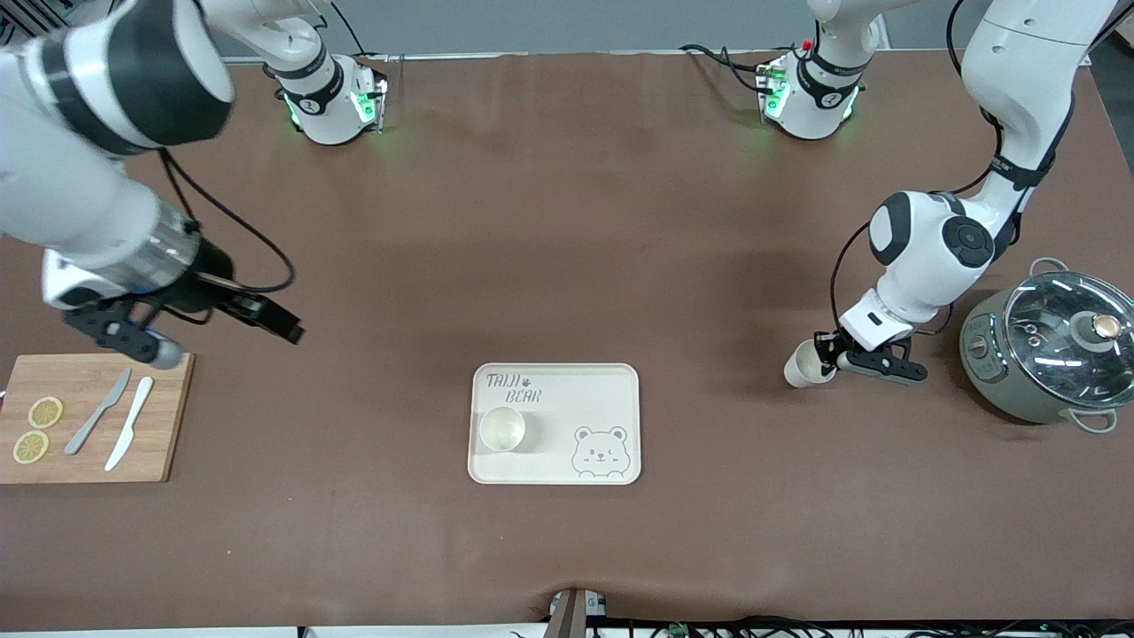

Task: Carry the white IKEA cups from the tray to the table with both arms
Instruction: 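Set the cup down with the left gripper while the right gripper reaches the tray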

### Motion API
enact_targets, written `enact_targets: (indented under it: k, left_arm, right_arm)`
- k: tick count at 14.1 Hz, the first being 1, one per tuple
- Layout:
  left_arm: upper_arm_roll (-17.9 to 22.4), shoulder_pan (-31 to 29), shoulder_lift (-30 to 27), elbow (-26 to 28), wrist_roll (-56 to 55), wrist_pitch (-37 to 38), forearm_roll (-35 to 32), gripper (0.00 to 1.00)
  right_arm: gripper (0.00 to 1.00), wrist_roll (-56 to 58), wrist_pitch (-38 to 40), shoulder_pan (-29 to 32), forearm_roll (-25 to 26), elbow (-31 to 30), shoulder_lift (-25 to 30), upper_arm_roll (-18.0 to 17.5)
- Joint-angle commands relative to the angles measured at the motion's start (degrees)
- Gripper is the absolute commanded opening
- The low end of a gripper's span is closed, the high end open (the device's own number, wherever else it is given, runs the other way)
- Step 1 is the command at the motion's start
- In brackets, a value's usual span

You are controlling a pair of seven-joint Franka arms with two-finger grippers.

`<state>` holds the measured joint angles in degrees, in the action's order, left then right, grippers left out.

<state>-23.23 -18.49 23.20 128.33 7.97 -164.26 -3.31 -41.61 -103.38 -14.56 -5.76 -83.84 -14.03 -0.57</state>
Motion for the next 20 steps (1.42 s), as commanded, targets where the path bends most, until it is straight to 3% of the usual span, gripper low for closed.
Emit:
enact_targets:
  k: [1, 5, 6, 7, 12, 16, 20]
  left_arm:
    - [-1.0, -1.3, 1.3, 0.7, 0.9, -3.4, -1.1, 0.00]
    - [-0.9, -1.3, 2.6, 0.6, 1.0, -4.8, -1.3, 0.04]
    - [-0.9, -1.3, 2.6, 0.4, 1.2, -4.8, -1.3, 0.89]
    - [-0.9, -1.1, 2.6, 0.4, 1.0, -4.8, -1.3, 1.00]
    - [-0.9, -2.4, -0.6, 0.7, 0.3, -1.7, -1.3, 1.00]
    - [-1.1, -3.3, -7.7, -1.0, 0.3, 11.4, -0.5, 1.00]
    - [-1.3, -3.3, -10.9, -8.3, -2.4, 26.7, -0.1, 1.00]
  right_arm:
    - [1.00, -6.7, -3.5, -4.3, 0.5, 0.2, -2.1, 0.6]
    - [1.00, -12.3, -9.4, -9.2, 2.8, 0.4, -7.3, 0.7]
    - [1.00, -12.6, -10.0, -10.7, 2.9, 0.7, -9.2, 0.7]
    - [1.00, -12.7, -10.7, -11.6, 3.0, 0.8, -10.6, 0.7]
    - [1.00, -14.1, -16.5, -14.3, 5.1, 1.7, -16.5, 0.7]
    - [1.00, -14.2, -19.2, -15.1, 6.5, 2.6, -20.4, 0.8]
    - [1.00, -14.1, -19.3, -14.9, 7.2, 6.4, -24.0, 1.1]
